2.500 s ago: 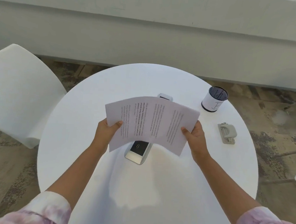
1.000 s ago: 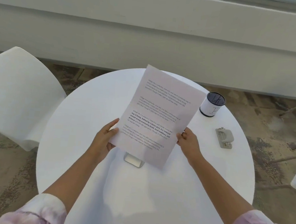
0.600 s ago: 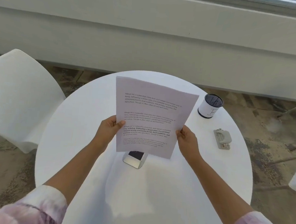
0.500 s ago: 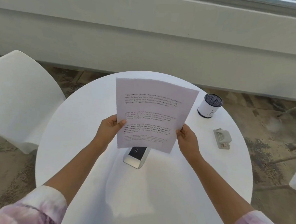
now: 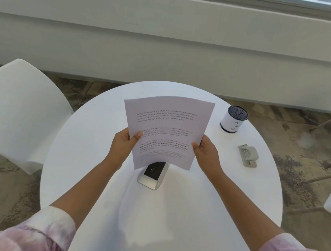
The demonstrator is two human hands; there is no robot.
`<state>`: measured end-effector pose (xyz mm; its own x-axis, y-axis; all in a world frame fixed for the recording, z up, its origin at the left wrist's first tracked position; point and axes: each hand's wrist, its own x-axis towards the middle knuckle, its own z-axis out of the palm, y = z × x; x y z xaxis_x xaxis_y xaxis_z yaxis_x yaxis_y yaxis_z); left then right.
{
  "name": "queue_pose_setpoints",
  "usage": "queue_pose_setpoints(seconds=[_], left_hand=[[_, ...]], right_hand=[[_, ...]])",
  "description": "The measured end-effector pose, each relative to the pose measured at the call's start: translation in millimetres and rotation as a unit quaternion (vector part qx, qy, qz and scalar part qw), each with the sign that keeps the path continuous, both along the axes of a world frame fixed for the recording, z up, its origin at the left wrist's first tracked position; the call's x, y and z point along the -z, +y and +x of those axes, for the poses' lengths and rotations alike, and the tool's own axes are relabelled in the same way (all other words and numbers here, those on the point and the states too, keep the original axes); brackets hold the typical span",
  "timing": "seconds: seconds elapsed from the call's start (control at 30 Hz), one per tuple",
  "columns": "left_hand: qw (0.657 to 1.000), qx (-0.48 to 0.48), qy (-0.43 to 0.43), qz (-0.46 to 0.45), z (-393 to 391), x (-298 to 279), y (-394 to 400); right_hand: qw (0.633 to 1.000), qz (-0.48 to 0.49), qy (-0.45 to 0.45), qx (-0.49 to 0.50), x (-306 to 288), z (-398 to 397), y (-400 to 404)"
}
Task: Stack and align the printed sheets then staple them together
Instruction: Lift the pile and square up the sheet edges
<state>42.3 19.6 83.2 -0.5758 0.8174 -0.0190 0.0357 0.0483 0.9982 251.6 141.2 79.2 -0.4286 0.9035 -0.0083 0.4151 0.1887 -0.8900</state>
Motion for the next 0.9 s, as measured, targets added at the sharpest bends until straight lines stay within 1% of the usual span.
queue_pose_setpoints(seconds=[0.1, 0.2, 0.27, 0.3, 0.33, 0.37, 0.4, 0.43, 0.47, 0.5, 0.53, 0.57, 0.67, 0.7, 0.77, 0.9], left_hand=[[0.999, -0.028, -0.018, 0.010, -2, 1, -1], [0.993, -0.080, -0.074, 0.037, -5, 2, 0], [0.985, -0.111, -0.121, 0.047, -3, 3, 0], [0.981, -0.120, -0.147, 0.051, -1, 4, 1], [0.975, -0.127, -0.173, 0.057, 1, 6, 0], [0.970, -0.131, -0.197, 0.062, 4, 8, 0], [0.965, -0.131, -0.217, 0.066, 7, 10, 0], [0.961, -0.130, -0.235, 0.068, 10, 11, 0], [0.956, -0.128, -0.253, 0.070, 14, 13, 0], [0.951, -0.127, -0.271, 0.073, 17, 14, 0], [0.946, -0.127, -0.288, 0.074, 20, 16, 0], [0.942, -0.126, -0.301, 0.074, 21, 17, -1], [0.936, -0.130, -0.321, 0.071, 21, 22, -4], [0.932, -0.138, -0.328, 0.072, 19, 23, -6], [0.923, -0.156, -0.345, 0.076, 15, 24, -9], [0.911, -0.180, -0.366, 0.062, -2, 25, -15]], right_hand=[[0.998, -0.007, 0.039, 0.046, 5, 4, -5], [0.993, -0.021, 0.066, 0.098, 13, 9, -11], [0.989, -0.055, 0.058, 0.124, 22, 11, -13], [0.985, -0.097, 0.062, 0.132, 26, 11, -15], [0.973, -0.166, 0.088, 0.133, 29, 10, -17], [0.948, -0.257, 0.141, 0.127, 32, 9, -19], [0.911, -0.343, 0.198, 0.117, 34, 8, -21], [0.876, -0.399, 0.249, 0.106, 36, 7, -23], [0.859, -0.419, 0.278, 0.096, 37, 6, -24], [0.853, -0.421, 0.293, 0.093, 37, 5, -24], [0.858, -0.410, 0.294, 0.098, 37, 3, -25], [0.872, -0.387, 0.279, 0.110, 36, 3, -25], [0.944, -0.266, 0.155, 0.119, 33, 6, -19], [0.959, -0.232, 0.120, 0.113, 31, 8, -16], [0.972, -0.190, 0.083, 0.109, 29, 14, -10], [0.980, -0.151, 0.056, 0.121, 27, 27, 2]])
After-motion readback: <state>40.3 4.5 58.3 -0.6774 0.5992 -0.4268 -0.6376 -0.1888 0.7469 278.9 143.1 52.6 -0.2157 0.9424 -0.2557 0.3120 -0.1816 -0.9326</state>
